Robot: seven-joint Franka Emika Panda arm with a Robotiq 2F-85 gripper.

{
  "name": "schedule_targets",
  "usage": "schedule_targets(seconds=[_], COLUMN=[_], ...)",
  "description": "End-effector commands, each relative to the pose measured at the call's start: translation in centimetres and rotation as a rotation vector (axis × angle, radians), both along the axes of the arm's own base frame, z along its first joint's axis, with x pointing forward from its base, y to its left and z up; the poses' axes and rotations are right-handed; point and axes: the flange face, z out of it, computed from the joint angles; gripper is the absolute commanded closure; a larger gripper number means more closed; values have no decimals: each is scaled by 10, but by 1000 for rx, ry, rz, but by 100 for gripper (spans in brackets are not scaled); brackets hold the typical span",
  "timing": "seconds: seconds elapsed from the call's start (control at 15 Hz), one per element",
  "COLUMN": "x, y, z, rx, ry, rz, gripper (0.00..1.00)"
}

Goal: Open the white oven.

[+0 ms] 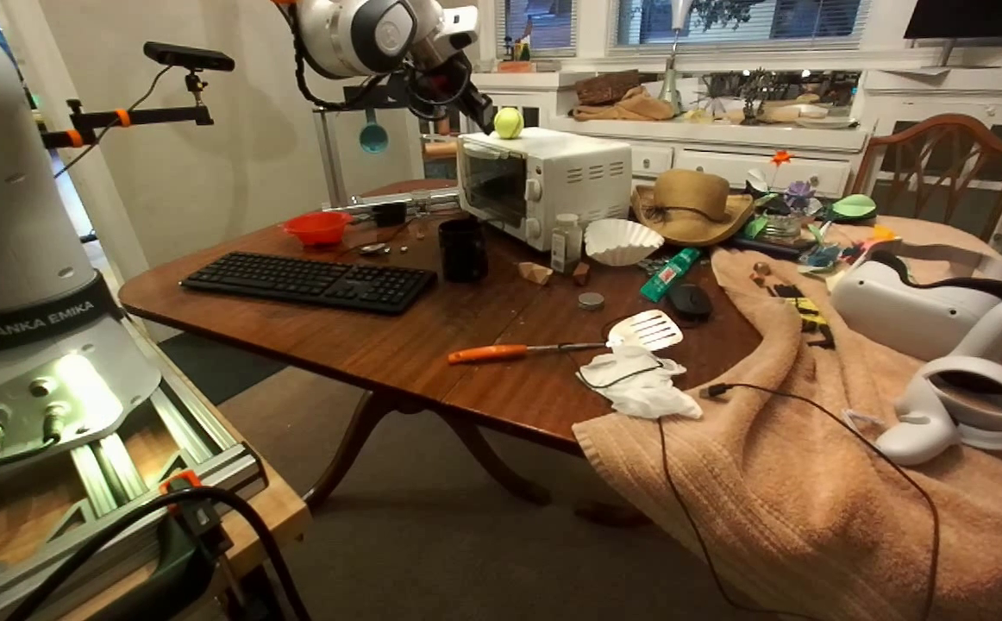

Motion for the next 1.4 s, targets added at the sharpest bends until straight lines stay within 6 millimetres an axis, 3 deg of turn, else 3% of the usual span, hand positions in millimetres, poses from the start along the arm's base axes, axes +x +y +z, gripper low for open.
schedule_targets(seconds=[0.0, 0.4, 1.33], x=[15, 22, 16], y=[5, 17, 33], z=[-12, -25, -30], rx=[-12, -42, -41], ry=[-19, 4, 115], rz=[-5, 2, -17], gripper=[100, 100, 100])
